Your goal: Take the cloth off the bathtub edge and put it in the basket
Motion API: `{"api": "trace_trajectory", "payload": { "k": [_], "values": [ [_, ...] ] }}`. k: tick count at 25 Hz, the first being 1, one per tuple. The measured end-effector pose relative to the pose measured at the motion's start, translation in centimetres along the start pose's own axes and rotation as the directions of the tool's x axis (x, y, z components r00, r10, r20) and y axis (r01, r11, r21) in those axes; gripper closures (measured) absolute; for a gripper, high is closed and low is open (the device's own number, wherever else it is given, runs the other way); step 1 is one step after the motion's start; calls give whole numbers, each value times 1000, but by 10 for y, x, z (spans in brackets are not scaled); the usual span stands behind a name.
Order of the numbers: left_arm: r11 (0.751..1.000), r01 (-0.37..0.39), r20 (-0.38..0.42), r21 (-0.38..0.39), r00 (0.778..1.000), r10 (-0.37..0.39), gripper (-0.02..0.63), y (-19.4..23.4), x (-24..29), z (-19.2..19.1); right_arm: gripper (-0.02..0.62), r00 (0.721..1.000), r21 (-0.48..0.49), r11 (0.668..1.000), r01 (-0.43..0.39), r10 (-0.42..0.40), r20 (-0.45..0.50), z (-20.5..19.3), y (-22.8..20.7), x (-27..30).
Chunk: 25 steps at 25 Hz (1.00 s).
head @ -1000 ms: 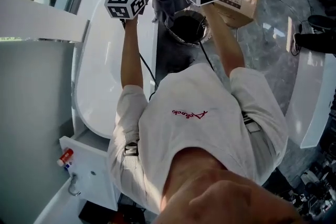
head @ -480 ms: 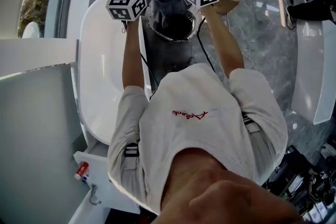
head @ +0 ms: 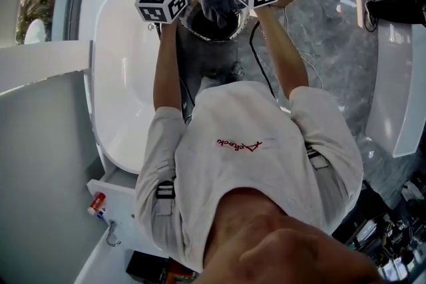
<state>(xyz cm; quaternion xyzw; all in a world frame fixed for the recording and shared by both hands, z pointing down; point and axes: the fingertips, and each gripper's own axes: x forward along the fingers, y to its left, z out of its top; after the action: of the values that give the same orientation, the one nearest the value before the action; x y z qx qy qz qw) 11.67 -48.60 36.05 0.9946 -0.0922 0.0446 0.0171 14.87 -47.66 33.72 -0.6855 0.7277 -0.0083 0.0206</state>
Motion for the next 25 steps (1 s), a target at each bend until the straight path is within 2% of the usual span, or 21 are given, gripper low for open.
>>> {"api": "trace_trajectory", "payload": {
  "k": [7, 14, 25],
  "values": [
    [999, 31, -31, -29, 999, -32, 546, -2, 12, -25, 529, 999, 36, 999, 34, -33, -36, -27, -10, -2],
    [995, 81, -56, -66, 995, -84, 546, 13, 7, -56, 529, 994, 54, 995, 86, -82, -70, -59, -1, 10],
    [980, 83, -144, -181, 983, -110, 546, 27, 10, -146, 529, 979, 119, 986, 118, -96, -179, -151, 0, 22]
  ]
}}
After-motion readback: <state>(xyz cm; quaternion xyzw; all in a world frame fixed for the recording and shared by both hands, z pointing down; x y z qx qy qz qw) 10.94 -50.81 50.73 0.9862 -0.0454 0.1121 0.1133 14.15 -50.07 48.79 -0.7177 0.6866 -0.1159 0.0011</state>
